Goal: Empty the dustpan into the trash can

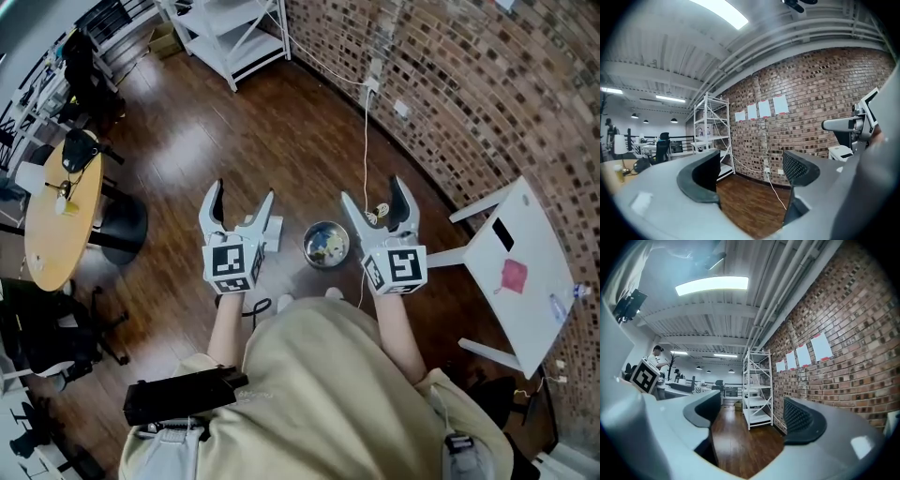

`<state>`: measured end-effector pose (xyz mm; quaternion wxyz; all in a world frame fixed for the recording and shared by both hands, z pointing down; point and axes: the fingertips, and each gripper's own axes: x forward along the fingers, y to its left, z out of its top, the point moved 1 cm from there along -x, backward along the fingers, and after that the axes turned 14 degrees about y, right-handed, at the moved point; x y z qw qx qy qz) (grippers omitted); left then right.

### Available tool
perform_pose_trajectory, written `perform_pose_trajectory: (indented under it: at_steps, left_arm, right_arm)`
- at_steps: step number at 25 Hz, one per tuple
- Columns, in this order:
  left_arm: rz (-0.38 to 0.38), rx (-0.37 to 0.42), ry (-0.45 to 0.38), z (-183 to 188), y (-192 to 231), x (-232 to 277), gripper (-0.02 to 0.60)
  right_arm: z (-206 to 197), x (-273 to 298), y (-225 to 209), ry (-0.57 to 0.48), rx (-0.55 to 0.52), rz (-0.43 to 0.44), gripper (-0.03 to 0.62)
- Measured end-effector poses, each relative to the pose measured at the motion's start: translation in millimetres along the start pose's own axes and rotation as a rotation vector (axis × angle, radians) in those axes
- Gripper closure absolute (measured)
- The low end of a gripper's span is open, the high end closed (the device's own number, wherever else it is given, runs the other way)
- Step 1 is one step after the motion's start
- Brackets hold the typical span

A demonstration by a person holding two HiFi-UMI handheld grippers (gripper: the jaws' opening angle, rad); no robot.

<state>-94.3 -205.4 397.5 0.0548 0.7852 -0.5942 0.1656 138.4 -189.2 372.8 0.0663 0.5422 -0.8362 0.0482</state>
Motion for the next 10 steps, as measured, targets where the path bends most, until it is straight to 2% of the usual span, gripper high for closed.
perform_pose_trajectory:
  at_steps: [4,10]
  left_arm:
    - [0.015,-0.025,-0.03,6.6,-1.8,-0.9,0.169]
    - [-0.006,-0.032,-0.035,10.5,-9.9,-0.1,0.17]
  right_arm:
    - [-2.2,-5.9,-10.3,0.008,0.005,-0.035,0.187]
    - [-7.0,-10.4,-12.5,0.026,0.007,-0.045,0.187]
